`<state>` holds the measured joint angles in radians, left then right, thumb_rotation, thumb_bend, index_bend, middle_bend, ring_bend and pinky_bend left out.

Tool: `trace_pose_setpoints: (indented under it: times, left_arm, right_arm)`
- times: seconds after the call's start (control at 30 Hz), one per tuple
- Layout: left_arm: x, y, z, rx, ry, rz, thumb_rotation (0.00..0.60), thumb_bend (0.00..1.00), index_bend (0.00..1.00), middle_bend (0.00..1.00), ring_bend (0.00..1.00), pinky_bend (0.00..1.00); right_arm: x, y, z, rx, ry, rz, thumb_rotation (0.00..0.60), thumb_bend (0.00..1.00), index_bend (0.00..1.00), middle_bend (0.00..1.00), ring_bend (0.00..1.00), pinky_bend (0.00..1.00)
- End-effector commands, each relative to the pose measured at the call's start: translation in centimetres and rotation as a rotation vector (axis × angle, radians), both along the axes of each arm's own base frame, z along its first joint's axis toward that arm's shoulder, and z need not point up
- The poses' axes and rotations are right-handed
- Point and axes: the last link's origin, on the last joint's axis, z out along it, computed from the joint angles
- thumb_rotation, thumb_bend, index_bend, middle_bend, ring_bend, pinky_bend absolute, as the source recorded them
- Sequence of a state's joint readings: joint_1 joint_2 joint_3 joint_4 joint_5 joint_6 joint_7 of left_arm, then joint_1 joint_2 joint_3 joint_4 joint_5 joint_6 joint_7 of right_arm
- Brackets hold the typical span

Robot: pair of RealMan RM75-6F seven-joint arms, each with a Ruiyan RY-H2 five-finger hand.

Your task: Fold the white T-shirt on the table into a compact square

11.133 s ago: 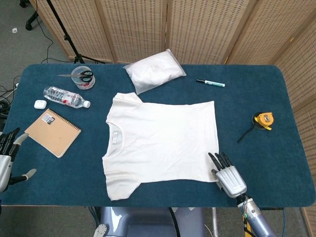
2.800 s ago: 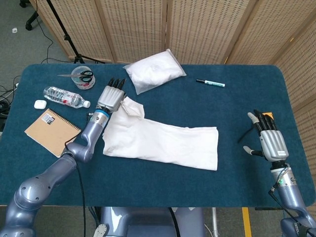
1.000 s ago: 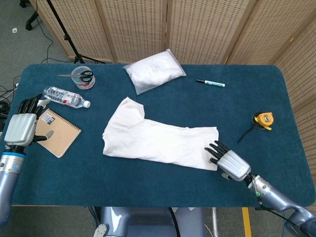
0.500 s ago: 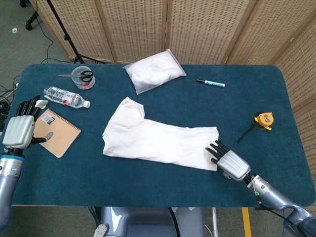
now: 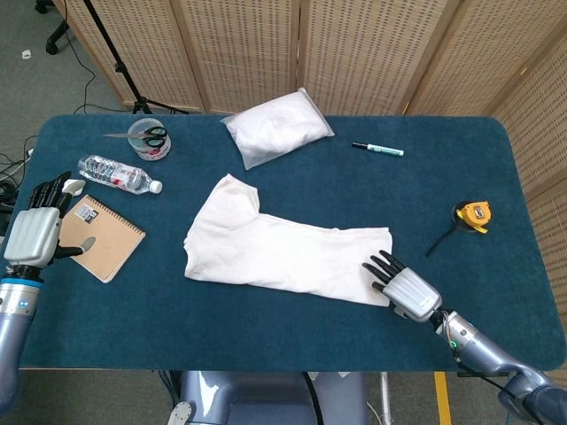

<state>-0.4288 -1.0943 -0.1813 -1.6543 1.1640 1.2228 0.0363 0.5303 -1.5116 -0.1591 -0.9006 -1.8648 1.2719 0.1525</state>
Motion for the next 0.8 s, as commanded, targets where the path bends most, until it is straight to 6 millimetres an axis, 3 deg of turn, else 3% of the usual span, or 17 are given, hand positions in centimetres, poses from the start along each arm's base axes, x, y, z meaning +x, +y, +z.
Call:
trace_pose_setpoints:
  times: [0.03,0.3,0.57,0.8]
  left_arm:
    - [-0.01,-0.01,-0.02,-0.003,-0.003,0.0,0.6,0.2,0.0,0.0,0.0,0.0]
    - [-0.06,0.05,-0.03,-0.006,-0.006,0.001,0.6,0.2,0.0,0.0,0.0,0.0]
    - [-0.06,0.07,-0.11,-0.009,-0.005,0.001,0.6,0.2,0.0,0.0,0.0,0.0]
    - [-0.07,0.1,-0.16,-0.013,-0.008,0.003,0.6,0.2,0.0,0.0,0.0,0.0]
  right_arm:
    - [0.05,-0.12,-0.34,0.001,0.005,0.001,0.6,0.06,0.41,0.12,0.0,0.0]
    - [-0.04,-0.38,-0.55,-0.01,0.005,-0.003,0.6,0.12,0.43,0.12,0.0,0.0]
    - [0.21,-0.62,-0.67,-0.018,-0.026,-0.011,0.6,0.35,0.49,0.13,0.0,0.0]
    - [0.47,-0.75,-0.78,-0.018,-0.03,-0.001,0.6,0.4,0.5,0.13,0.0,0.0]
